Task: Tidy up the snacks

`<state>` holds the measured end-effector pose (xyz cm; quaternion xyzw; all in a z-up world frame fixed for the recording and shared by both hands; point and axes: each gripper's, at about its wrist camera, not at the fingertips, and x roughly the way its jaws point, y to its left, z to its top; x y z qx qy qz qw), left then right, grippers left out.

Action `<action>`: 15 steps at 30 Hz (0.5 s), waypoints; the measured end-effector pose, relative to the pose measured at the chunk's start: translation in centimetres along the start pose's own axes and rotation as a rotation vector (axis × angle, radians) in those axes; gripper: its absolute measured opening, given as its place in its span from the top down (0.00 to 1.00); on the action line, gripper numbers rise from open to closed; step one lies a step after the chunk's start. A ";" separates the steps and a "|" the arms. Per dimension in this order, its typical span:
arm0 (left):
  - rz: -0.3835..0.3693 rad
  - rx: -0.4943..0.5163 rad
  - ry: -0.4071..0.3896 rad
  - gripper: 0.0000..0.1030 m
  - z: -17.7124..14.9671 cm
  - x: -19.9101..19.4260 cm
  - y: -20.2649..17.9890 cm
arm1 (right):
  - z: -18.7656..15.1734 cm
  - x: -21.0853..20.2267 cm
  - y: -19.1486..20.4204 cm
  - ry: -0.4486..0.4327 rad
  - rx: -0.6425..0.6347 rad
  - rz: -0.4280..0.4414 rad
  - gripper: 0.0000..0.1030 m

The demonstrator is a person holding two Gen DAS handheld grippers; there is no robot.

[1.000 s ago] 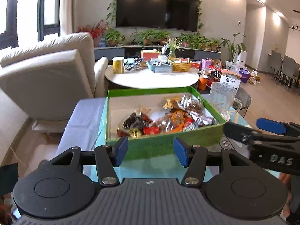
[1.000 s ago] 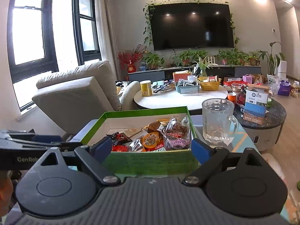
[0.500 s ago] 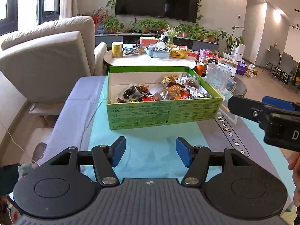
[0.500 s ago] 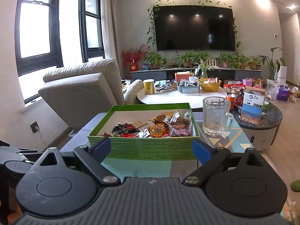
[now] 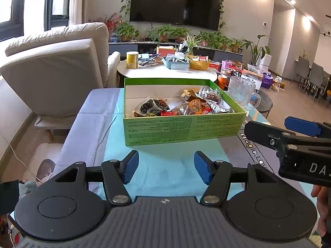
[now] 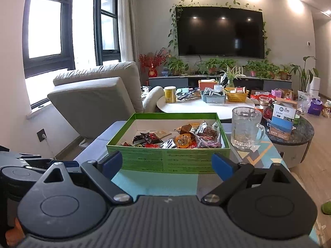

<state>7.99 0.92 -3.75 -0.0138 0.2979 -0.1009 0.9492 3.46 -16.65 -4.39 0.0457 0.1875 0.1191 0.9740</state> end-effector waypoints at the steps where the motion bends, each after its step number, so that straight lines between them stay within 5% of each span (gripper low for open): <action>1: 0.002 0.002 0.002 0.45 -0.1 0.0 0.0 | -0.1 0.0 -0.1 0.002 0.003 -0.001 0.48; 15: 0.022 0.016 0.003 0.45 0.0 -0.1 -0.3 | -0.4 0.0 -0.3 0.008 0.017 -0.011 0.48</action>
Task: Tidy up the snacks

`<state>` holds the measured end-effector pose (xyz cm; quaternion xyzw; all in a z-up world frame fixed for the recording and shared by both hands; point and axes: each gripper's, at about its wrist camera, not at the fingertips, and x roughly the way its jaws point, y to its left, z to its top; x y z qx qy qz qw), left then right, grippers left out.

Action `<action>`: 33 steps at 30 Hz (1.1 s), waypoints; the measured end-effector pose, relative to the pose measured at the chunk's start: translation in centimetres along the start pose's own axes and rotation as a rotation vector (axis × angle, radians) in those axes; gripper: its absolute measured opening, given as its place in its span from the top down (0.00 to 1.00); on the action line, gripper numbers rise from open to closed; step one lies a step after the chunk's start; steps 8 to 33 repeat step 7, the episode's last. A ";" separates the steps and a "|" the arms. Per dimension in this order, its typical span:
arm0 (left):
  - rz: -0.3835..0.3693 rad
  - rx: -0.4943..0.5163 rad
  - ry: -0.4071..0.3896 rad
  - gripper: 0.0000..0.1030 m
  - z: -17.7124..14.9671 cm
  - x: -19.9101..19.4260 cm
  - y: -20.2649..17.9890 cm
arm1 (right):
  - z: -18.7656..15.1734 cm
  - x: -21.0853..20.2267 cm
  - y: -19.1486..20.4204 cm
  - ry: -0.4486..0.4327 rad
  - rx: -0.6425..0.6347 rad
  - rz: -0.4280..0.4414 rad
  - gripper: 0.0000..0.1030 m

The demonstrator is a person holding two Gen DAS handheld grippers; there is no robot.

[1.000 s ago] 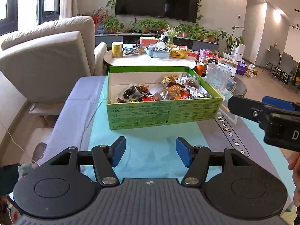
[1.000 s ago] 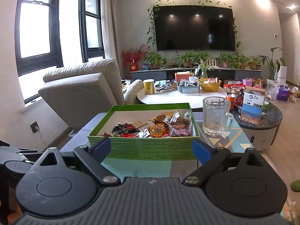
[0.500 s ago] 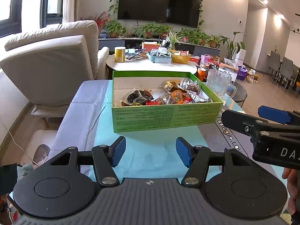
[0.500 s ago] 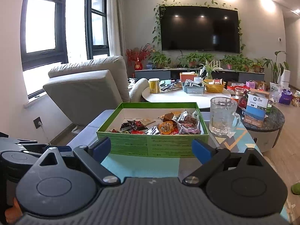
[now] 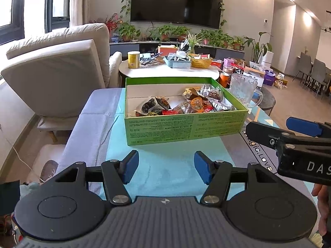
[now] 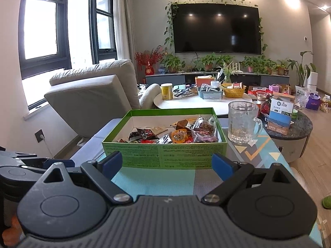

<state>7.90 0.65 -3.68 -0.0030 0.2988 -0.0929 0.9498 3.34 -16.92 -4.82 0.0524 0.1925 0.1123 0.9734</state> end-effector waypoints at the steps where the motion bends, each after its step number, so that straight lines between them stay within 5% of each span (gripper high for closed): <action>1: 0.001 -0.001 -0.001 0.45 0.0 0.0 0.0 | 0.0 0.0 0.0 0.001 0.000 0.002 0.48; 33: 0.008 -0.002 0.003 0.45 -0.1 -0.1 0.0 | 0.0 0.0 0.2 0.002 -0.004 0.010 0.48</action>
